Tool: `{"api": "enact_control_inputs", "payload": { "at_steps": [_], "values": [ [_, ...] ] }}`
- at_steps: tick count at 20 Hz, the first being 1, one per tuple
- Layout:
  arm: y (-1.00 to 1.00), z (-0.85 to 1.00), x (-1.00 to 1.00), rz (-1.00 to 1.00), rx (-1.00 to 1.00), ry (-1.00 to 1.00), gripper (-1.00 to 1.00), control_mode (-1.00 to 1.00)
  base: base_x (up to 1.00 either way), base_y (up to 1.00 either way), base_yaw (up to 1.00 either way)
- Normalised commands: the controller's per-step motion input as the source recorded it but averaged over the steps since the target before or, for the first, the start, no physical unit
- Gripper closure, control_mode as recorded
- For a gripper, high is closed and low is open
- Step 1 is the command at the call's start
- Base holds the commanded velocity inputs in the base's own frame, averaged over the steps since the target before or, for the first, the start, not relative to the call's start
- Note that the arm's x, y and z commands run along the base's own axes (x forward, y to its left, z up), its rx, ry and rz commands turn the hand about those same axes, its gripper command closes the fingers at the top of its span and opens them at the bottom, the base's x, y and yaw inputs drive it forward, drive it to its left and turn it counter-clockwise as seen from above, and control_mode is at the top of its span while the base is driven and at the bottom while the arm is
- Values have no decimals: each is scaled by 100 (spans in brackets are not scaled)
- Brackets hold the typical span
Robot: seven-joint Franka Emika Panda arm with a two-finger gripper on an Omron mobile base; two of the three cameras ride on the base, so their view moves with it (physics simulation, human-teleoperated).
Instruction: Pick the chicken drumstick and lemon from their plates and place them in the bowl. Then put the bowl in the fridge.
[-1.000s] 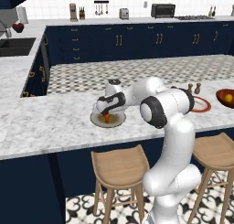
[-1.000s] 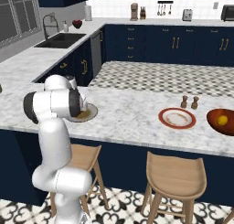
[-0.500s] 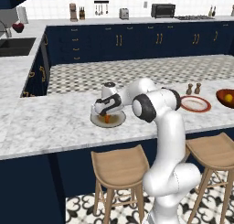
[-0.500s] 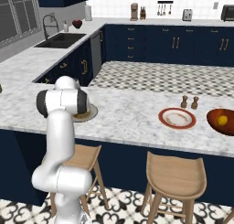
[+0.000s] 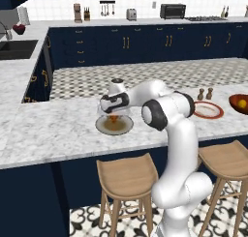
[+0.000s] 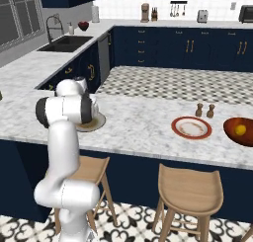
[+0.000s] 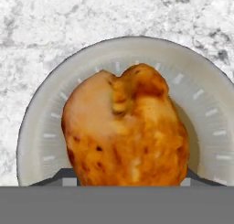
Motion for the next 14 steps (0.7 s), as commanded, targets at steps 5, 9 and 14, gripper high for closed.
{"api": "enact_control_inputs", "payload": {
  "at_steps": [5,9,14],
  "values": [
    [-71,93,-100,-11,15,-20,100,-100,0,0,0],
    [-63,95,-100,-17,9,-16,100,-100,0,0,0],
    [-35,96,-100,-29,1,-5,100,-100,0,0,0]
  ]
}}
